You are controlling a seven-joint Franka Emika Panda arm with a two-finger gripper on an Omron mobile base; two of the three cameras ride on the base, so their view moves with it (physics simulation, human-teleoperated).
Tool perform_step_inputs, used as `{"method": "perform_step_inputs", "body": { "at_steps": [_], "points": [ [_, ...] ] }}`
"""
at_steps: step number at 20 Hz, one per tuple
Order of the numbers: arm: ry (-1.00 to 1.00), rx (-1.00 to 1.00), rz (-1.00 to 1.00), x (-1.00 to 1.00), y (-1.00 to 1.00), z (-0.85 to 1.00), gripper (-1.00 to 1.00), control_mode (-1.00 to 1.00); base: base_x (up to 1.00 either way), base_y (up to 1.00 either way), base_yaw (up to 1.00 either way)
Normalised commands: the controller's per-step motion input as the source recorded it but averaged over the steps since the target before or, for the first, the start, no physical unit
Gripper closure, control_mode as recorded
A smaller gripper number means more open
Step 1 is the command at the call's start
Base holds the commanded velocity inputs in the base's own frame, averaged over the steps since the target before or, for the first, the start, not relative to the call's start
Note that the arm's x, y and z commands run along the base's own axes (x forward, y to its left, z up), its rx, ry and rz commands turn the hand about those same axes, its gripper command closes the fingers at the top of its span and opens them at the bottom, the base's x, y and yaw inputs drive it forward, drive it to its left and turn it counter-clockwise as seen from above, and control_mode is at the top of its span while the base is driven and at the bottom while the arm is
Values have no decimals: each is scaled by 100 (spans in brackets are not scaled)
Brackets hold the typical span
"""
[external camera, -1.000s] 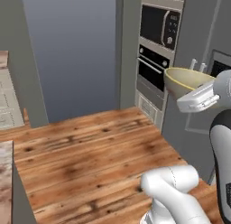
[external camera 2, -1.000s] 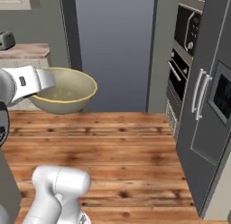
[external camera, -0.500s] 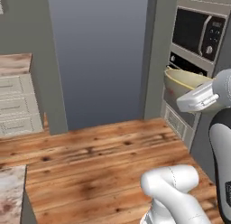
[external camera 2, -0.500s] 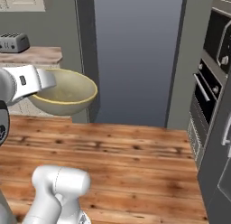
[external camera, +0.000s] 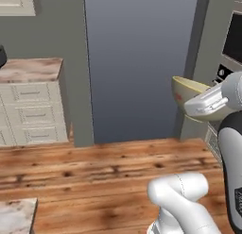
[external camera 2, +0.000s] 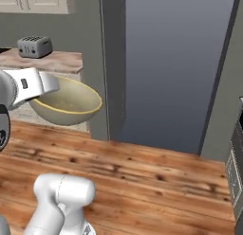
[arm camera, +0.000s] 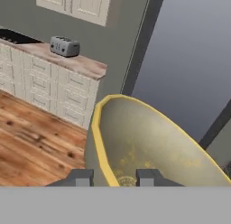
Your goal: Move the bowls from the cabinet to the plates on the dining table.
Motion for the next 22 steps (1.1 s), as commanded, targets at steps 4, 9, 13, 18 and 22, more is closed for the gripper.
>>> {"method": "perform_step_inputs", "body": {
  "at_steps": [4,9,13,18,22],
  "points": [
    [0,0,0,0,0,0,100,100,13,28,45],
    [0,0,0,0,0,0,100,100,15,6,55],
    [0,0,0,0,0,0,100,100,35,-2,54],
    [0,0,0,0,0,0,100,100,43,-9,53],
    [0,0,0,0,0,0,100,100,36,-40,51]
  ]
}}
